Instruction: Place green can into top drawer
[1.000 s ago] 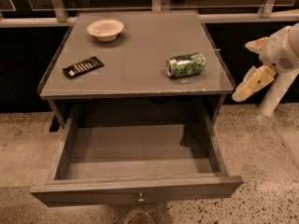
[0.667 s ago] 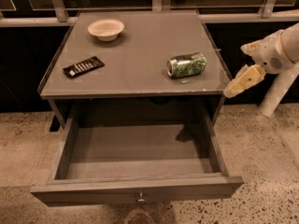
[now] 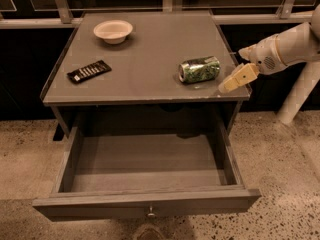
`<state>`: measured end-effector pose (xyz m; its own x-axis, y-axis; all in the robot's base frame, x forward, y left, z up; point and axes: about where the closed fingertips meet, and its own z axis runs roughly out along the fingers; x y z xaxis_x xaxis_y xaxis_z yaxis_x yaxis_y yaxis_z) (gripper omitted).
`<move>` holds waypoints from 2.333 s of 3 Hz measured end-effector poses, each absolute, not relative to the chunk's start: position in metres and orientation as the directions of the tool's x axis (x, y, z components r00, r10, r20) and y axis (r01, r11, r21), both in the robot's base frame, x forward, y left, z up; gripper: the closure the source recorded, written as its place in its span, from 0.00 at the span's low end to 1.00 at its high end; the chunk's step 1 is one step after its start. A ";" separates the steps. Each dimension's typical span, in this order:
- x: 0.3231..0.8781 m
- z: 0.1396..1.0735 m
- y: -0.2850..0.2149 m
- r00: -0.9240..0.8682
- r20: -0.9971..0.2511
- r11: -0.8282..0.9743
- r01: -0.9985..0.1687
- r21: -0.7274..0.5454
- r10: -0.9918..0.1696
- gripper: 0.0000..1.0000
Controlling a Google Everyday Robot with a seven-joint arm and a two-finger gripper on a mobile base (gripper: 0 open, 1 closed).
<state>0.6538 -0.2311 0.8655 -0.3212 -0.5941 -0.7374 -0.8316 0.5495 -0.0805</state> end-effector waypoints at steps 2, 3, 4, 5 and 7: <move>0.693 0.867 -0.169 -0.247 -0.790 0.477 -0.877 -0.064 -0.561 0.00; 0.697 0.856 -0.146 -0.229 -0.795 0.437 -0.898 -0.050 -0.562 0.00; 0.697 0.856 -0.146 -0.229 -0.795 0.437 -0.898 -0.050 -0.562 0.00; 0.697 0.856 -0.146 -0.229 -0.795 0.437 -0.898 -0.050 -0.562 0.18; 0.697 0.856 -0.146 -0.229 -0.795 0.437 -0.898 -0.050 -0.562 0.64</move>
Offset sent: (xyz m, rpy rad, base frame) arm 0.0576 0.0993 0.0089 0.1087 -0.0518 0.1542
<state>0.6973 -0.1459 0.8556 -0.2292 -0.5618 -0.7949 -0.8980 0.4372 -0.0500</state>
